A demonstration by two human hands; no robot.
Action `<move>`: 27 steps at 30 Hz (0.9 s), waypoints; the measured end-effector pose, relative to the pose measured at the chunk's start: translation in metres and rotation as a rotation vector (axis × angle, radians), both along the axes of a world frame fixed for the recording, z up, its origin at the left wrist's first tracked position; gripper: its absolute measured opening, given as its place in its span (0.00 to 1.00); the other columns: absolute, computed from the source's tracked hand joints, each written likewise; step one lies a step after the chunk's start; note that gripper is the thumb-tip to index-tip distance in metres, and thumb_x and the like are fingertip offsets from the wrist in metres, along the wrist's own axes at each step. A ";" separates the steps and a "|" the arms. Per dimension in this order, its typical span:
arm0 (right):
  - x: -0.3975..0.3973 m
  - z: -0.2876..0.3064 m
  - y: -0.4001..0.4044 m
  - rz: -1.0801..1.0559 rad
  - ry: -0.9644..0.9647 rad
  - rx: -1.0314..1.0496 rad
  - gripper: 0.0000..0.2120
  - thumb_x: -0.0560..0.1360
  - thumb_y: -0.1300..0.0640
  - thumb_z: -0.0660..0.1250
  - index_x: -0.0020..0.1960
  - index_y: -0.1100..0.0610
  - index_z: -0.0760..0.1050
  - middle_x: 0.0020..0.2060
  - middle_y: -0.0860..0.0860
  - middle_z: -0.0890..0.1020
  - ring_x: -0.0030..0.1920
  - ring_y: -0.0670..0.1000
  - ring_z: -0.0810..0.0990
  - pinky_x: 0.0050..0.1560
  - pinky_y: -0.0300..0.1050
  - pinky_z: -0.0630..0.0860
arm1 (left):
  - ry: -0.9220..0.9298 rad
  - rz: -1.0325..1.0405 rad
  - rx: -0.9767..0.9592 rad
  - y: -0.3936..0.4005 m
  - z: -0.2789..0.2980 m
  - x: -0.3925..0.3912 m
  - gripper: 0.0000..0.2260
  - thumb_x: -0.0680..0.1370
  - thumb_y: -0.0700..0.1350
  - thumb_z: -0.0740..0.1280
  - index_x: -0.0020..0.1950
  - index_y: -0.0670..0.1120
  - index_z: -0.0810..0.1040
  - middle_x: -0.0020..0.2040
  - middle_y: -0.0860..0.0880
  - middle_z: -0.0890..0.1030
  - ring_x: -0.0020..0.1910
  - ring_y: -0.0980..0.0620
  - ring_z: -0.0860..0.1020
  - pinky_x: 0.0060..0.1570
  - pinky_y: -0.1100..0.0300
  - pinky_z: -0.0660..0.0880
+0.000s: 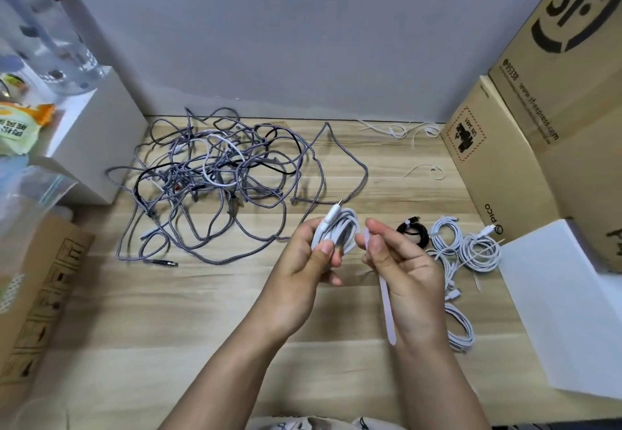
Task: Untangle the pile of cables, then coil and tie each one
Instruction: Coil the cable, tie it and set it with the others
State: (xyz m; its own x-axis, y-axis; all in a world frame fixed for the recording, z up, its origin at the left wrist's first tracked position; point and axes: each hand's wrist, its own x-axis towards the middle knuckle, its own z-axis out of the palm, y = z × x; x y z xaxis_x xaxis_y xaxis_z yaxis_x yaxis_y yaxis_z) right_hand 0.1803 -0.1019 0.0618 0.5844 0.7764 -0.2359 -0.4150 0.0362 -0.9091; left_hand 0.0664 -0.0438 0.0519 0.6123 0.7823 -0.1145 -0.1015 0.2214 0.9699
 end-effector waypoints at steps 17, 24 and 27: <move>-0.006 0.002 0.000 -0.041 -0.138 -0.123 0.02 0.68 0.70 0.71 0.38 0.65 0.80 0.28 0.60 0.80 0.26 0.49 0.77 0.28 0.38 0.73 | 0.099 0.020 0.180 -0.008 0.003 0.007 0.13 0.76 0.49 0.56 0.60 0.53 0.69 0.39 0.62 0.76 0.40 0.62 0.74 0.40 0.66 0.72; -0.001 -0.002 -0.001 0.029 0.097 -0.181 0.05 0.68 0.67 0.69 0.38 0.63 0.73 0.26 0.56 0.76 0.22 0.45 0.69 0.22 0.34 0.64 | 0.149 0.006 0.284 -0.011 0.008 0.006 0.14 0.77 0.49 0.56 0.62 0.51 0.68 0.39 0.63 0.75 0.40 0.62 0.73 0.42 0.67 0.71; 0.002 -0.003 -0.002 0.015 0.020 -0.277 0.07 0.72 0.70 0.67 0.38 0.64 0.72 0.24 0.55 0.75 0.19 0.44 0.67 0.18 0.34 0.61 | 0.240 -0.032 0.434 -0.013 0.011 0.004 0.11 0.79 0.48 0.55 0.60 0.52 0.68 0.41 0.64 0.75 0.41 0.63 0.72 0.41 0.72 0.67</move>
